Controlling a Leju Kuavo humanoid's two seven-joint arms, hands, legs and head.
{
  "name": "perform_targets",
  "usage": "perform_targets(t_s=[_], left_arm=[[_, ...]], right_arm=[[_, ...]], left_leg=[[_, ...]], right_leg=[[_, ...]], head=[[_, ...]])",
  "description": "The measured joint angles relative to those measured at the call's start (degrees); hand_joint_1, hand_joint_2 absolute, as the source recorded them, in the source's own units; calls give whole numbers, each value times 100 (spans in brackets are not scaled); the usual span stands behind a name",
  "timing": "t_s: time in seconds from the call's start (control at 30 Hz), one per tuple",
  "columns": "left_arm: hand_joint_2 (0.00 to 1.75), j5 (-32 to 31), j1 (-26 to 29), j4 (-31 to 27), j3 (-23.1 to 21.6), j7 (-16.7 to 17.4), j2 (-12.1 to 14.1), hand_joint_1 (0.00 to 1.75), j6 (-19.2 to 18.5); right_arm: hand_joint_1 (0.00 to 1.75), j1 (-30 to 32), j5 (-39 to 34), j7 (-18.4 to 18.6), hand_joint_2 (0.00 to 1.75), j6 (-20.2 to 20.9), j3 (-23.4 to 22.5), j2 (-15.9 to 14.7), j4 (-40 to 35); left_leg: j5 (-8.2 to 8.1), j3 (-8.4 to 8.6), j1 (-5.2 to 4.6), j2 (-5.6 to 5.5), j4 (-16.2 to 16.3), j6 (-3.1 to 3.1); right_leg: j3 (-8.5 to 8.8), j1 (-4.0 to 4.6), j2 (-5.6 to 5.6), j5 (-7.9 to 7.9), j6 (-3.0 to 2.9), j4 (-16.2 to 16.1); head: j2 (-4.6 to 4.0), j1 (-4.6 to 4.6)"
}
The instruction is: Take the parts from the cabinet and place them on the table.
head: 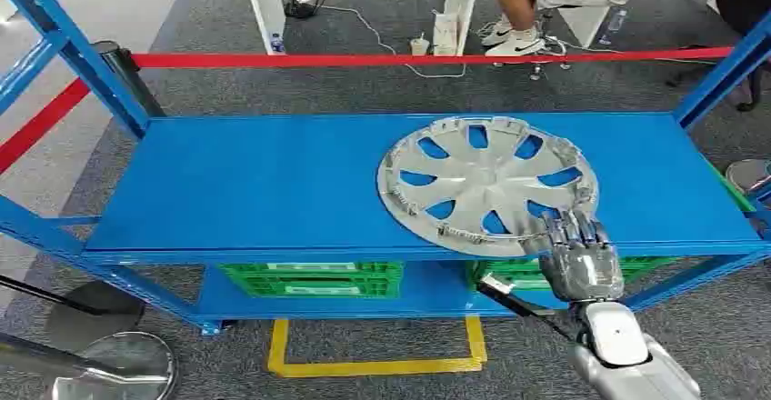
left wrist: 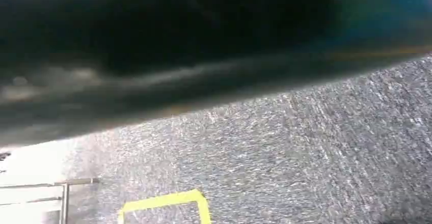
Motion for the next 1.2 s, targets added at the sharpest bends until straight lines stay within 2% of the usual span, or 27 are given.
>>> perform_targets(t_s=[0.03,0.07,0.17,1.2], left_arm=[[0,0,0,0,0,11,2,0,2],[0,0,0,0,0,15,4,0,2],[0,0,0,0,4,17,9,0,13],[0,7,1,0,79,33,35,0,37]], right_arm=[[70,-5,0,-2,175,0,-13,0,9],[148,-8,0,-11,175,2,-26,0,17],[173,-19,0,-17,175,2,-48,0,26],[175,-60,-227,-275,175,127,-85,0,-24]], left_leg=[[0,0,0,0,0,0],[0,0,0,0,0,0],[0,0,0,0,0,0],[0,5,1,0,0,0]], right_leg=[[0,0,0,0,0,0],[0,0,0,0,0,0],[0,0,0,0,0,0],[-1,0,0,-1,0,0]], head=[[0,0],[0,0],[0,0],[0,0]])
